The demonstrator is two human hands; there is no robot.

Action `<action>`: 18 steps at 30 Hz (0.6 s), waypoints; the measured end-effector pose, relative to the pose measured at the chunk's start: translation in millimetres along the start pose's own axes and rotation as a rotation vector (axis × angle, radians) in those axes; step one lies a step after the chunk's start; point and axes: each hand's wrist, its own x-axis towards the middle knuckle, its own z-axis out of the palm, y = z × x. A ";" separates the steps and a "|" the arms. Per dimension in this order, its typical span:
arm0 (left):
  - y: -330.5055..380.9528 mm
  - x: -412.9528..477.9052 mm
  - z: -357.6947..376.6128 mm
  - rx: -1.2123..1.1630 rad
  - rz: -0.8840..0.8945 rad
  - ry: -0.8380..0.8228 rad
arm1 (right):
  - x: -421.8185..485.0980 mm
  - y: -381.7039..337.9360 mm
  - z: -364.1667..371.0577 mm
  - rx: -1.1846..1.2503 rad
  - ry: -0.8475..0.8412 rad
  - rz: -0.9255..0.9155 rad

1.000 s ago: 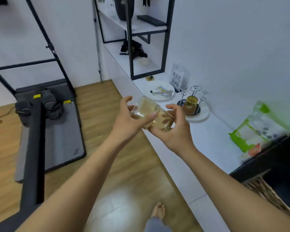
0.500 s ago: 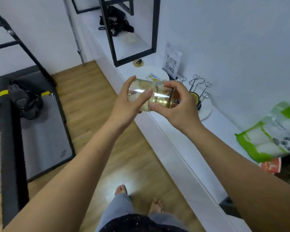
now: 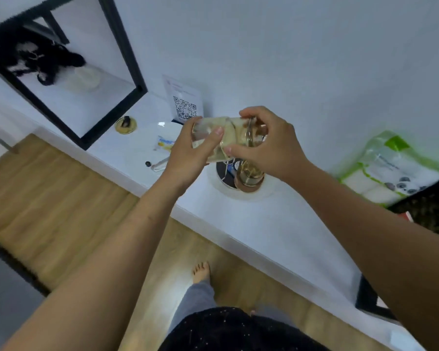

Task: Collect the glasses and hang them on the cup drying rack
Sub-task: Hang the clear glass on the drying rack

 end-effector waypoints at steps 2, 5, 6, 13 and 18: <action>2.5 24.3 -1.2 0.057 -0.001 -0.043 | 19.8 0.9 -3.1 -0.041 0.003 -0.003; 5.5 52.3 -0.5 0.124 0.002 -0.072 | 48.8 5.4 -10.0 -0.105 0.014 -0.015; 7.4 59.5 0.0 0.145 0.006 -0.062 | 59.0 6.5 -12.3 -0.126 0.015 -0.016; 21.9 105.8 6.2 0.188 0.089 0.023 | 121.9 24.3 -6.2 -0.292 -0.167 -0.064; 13.7 127.3 15.5 0.199 0.078 -0.090 | 150.7 43.2 26.1 -0.350 -0.292 -0.096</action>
